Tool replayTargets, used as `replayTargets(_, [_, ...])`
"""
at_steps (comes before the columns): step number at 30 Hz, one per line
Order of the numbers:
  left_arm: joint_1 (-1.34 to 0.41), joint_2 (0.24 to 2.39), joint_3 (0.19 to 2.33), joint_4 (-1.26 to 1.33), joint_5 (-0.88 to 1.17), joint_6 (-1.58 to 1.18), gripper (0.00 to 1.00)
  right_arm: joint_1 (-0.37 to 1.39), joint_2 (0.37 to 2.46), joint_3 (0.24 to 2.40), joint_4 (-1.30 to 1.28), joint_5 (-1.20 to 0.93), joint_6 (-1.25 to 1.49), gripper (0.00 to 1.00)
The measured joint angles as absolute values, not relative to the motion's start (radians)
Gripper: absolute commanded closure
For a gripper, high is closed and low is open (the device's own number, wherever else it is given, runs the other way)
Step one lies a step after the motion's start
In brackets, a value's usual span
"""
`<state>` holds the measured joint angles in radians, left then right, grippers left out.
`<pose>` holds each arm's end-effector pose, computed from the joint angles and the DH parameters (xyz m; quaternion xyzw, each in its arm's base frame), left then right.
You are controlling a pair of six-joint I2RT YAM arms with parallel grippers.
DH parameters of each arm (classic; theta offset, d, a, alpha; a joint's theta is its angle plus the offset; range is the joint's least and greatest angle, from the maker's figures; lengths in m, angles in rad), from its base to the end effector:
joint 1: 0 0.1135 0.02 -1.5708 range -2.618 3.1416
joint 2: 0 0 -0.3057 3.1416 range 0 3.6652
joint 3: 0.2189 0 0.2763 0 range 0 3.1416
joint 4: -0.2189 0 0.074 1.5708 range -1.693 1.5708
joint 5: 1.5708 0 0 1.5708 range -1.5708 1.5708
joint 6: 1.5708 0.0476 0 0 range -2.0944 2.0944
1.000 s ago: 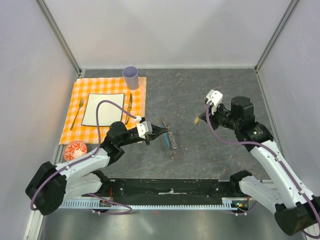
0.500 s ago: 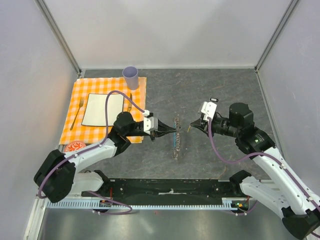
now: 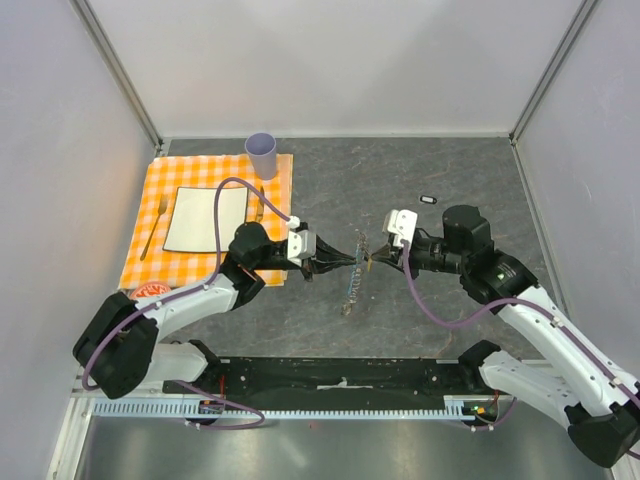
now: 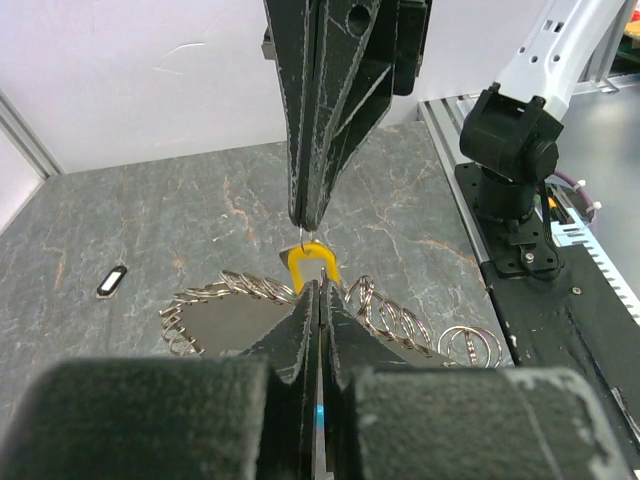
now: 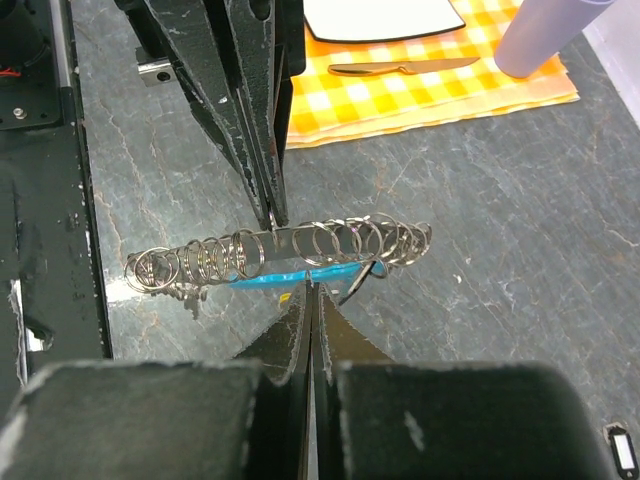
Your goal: Put the keys on the keyring
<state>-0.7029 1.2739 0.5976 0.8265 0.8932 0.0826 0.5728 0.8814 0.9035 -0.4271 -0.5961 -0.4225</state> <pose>0.1905 -0.2100 0.2993 0.5276 0.4180 -0.4769 0.5652 0.1520 0.1298 0.3707 -0.5230 0.6241 0.2840 0.5063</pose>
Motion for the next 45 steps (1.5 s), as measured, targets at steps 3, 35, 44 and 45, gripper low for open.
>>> replayTargets(3, [-0.703,1.279,0.598,0.831,0.893,0.075,0.98,0.583,0.898,0.904,-0.427,-0.596,-0.425,1.0])
replayTargets(35, [-0.703,1.296,0.611,0.832,0.892,0.068,0.98,0.607,0.925,0.93,-0.426,-0.636,-0.44,1.0])
replayTargets(44, [-0.703,1.295,0.611,0.832,0.891,0.068,0.98,0.607,0.925,0.931,-0.442,-0.62,-0.458,1.0])
replayTargets(45, [-0.703,1.295,0.611,0.832,0.891,0.068,0.98,0.607,0.925,0.931,-0.445,-0.616,-0.461,1.0])
